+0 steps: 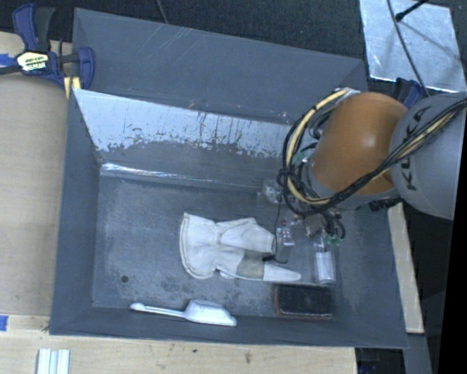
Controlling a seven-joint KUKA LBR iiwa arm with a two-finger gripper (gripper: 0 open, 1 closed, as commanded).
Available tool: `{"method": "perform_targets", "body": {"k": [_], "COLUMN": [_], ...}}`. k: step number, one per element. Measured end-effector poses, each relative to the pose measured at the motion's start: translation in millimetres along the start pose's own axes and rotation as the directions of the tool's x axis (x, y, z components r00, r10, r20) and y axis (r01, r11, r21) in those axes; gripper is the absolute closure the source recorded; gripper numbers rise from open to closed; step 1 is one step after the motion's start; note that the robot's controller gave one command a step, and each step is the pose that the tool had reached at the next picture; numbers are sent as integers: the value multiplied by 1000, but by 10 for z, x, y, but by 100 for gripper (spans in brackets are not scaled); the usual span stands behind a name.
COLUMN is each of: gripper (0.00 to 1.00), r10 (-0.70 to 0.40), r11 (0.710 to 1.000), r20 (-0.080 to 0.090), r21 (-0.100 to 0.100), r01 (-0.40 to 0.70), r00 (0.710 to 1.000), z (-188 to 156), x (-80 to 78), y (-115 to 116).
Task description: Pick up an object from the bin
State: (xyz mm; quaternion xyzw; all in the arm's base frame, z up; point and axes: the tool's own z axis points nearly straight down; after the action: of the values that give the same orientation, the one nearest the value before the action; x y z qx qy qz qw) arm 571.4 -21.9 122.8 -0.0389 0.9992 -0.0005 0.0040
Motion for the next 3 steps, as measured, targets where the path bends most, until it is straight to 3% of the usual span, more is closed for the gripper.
{"method": "perform_targets", "body": {"k": [1,2,3], "gripper": [0,100,100], "r10": [88,-145,-145], "r11": [996,989,989], "r20": [-8,15,15], "r21": [-1,0,0], "r01": [-88,145,145], "r00": [996,989,989], "z": [273,468,468], "x": [239,40,40], "y": [230,223,223]}}
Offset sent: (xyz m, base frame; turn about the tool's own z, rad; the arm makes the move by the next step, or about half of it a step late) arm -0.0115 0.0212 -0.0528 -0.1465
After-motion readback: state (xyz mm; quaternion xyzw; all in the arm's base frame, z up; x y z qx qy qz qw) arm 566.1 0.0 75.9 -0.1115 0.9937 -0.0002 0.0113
